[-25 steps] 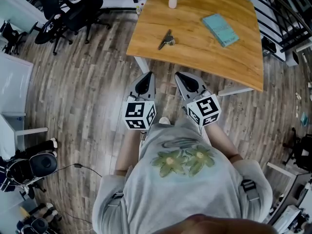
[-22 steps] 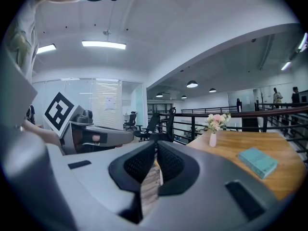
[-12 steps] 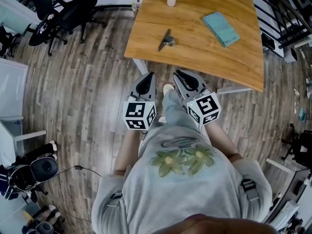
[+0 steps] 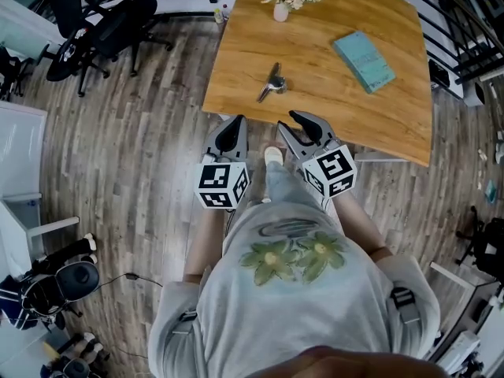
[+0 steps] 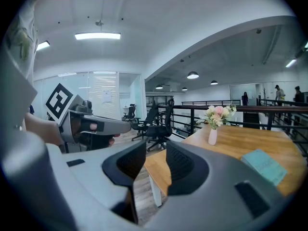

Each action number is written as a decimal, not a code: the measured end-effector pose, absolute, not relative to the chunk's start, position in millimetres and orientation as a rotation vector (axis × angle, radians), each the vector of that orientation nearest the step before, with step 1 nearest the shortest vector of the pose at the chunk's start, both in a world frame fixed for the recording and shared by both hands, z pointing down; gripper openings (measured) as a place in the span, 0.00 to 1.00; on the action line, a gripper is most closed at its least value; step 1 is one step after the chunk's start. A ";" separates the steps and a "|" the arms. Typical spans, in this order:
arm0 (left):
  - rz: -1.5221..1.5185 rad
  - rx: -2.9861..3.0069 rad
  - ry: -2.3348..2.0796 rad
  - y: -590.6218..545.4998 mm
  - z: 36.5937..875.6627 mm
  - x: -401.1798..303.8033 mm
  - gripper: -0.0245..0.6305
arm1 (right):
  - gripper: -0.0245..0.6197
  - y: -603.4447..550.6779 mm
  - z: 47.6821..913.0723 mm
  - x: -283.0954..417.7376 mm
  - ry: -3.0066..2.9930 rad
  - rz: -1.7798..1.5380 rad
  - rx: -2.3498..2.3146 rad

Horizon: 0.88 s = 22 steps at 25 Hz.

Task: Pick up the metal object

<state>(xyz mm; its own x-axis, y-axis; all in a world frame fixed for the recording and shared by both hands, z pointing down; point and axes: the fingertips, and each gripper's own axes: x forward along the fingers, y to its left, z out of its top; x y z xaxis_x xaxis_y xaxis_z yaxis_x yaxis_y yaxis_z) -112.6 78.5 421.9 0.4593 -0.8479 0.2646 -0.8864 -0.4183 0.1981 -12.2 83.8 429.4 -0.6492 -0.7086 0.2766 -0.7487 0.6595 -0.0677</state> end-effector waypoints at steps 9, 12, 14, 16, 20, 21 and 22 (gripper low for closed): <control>0.192 2.394 -1.503 14.0 418.7 -113.5 0.05 | 0.33 19.1 432.6 -15.3 -2.646 0.247 1.071; 0.189 2.390 -1.508 -5.9 419.1 -112.0 0.05 | 0.36 2.8 438.8 -15.1 -2.635 0.243 1.026; 0.189 2.385 -1.512 -20.4 420.0 -109.4 0.05 | 0.39 -9.6 443.1 -12.7 -2.625 0.244 1.005; 0.190 2.381 -1.514 -34.4 421.1 -106.7 0.05 | 0.40 -22.4 447.9 -11.0 -2.616 0.250 0.981; 0.195 2.365 -1.527 -58.0 425.4 -104.9 0.05 | 0.44 -42.5 463.1 -12.3 -2.595 0.267 0.894; 0.196 2.359 -1.530 -62.6 426.8 -104.5 0.05 | 0.45 -45.8 468.3 -12.5 -2.586 0.271 0.866; 0.199 2.353 -1.533 -66.8 428.5 -104.3 0.05 | 0.46 -48.7 473.9 -12.7 -2.577 0.275 0.839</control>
